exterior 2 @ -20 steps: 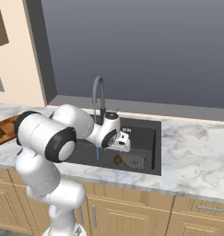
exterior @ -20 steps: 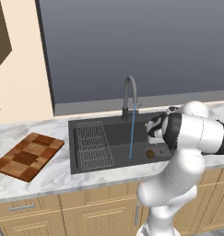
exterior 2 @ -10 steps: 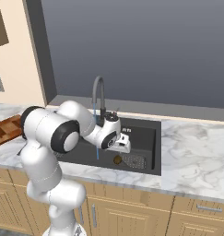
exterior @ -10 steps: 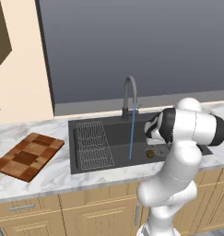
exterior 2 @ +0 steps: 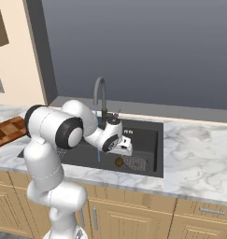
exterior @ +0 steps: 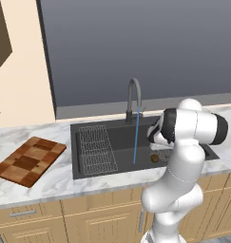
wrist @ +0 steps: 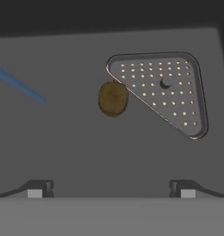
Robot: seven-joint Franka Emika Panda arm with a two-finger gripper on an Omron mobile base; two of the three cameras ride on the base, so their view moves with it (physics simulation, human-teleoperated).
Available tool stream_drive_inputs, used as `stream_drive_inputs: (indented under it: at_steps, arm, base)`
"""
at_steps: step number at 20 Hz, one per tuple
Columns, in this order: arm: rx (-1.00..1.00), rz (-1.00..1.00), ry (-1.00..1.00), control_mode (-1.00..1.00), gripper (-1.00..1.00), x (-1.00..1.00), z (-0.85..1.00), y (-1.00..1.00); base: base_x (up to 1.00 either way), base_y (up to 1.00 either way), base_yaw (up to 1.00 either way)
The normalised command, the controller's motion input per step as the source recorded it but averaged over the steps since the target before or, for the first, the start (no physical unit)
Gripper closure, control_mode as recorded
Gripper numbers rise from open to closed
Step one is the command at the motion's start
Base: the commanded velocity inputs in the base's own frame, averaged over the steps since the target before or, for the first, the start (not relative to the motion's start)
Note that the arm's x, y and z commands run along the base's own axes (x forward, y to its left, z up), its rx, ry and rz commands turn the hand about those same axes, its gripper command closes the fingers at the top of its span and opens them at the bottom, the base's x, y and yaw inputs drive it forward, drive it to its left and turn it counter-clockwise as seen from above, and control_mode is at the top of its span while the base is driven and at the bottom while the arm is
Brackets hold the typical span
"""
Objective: Pick the kiwi from the sink and place it on the cutting board to airdry. Then turn off the sink faucet.
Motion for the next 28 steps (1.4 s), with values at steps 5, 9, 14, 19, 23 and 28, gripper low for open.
stream_drive_inputs:
  at_steps: [5, 9, 14, 19, 23, 28]
  arm:
    - [0.0, 0.0, 0.0, -1.0, -1.0, 0.1, -0.16, 0.0]
    - [0.0, 0.0, -0.02, -1.0, -1.0, 0.08, -0.17, 0.0]
    - [0.0, 0.0, -0.02, -1.0, -1.0, 0.07, -0.16, 0.0]
    - [0.0, 0.0, -0.02, -1.0, -1.0, 0.07, -0.18, 0.0]
    - [0.0, 0.0, -0.01, -1.0, -1.0, 0.1, -0.17, 0.0]
    - [0.0, 0.0, 0.0, -1.0, -1.0, 0.14, -0.13, 0.0]
  base:
    - [0.0, 0.0, 0.0]
    - [0.0, 0.0, 0.0]
    - [0.0, 0.0, 0.0]
    - [0.0, 0.0, 0.0]
    - [0.0, 0.0, 0.0]
    - [0.0, 0.0, 0.0]
